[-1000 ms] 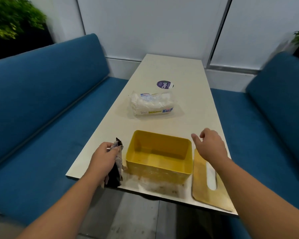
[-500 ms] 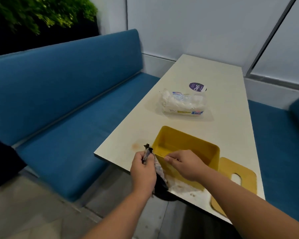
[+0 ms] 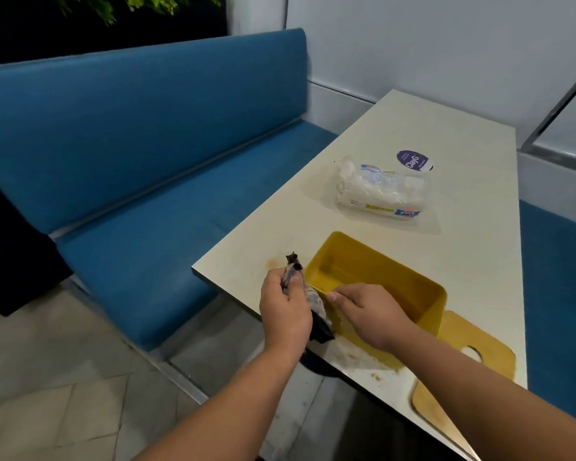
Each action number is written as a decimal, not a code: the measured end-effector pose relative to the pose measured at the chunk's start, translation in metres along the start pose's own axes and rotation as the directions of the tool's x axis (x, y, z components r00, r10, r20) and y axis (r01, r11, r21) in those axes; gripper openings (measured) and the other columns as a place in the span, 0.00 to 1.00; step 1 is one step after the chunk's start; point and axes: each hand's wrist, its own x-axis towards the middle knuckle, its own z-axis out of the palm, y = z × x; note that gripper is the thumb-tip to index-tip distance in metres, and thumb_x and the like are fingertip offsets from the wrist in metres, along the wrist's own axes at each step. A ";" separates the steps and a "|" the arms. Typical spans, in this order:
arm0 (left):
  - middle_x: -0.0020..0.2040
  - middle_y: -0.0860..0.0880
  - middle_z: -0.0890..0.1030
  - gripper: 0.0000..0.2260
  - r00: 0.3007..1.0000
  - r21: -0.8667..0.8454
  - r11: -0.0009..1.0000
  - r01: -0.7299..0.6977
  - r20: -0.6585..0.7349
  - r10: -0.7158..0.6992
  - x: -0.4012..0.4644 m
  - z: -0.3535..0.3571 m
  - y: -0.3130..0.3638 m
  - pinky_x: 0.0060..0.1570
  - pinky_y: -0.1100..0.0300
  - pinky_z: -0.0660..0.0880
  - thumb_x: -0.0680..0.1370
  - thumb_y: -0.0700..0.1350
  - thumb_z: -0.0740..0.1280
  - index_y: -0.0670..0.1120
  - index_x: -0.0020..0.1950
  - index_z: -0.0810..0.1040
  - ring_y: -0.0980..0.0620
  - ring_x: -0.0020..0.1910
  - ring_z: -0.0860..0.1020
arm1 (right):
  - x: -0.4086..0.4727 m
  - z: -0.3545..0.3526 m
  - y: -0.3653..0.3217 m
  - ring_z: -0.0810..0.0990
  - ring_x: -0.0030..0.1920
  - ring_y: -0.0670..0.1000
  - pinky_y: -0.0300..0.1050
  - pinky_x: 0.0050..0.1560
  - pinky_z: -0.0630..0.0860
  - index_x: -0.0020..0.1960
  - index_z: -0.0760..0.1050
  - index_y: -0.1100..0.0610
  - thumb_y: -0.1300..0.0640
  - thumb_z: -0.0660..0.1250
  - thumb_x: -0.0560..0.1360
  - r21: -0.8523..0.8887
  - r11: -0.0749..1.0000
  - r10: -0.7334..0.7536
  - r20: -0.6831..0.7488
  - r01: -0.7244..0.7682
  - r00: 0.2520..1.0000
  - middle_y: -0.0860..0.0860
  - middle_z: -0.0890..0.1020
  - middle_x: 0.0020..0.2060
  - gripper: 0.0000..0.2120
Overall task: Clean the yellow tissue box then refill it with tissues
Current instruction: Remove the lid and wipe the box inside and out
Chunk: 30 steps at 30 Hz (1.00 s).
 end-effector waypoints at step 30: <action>0.42 0.46 0.77 0.13 0.994 0.451 0.890 0.059 0.055 -0.093 0.011 -0.020 -0.021 0.33 0.57 0.69 0.80 0.45 0.60 0.46 0.38 0.78 0.53 0.36 0.74 | 0.004 -0.003 0.002 0.76 0.53 0.47 0.43 0.52 0.71 0.61 0.79 0.51 0.45 0.56 0.82 -0.038 0.999 0.019 0.058 -0.017 0.998 0.45 0.80 0.55 0.18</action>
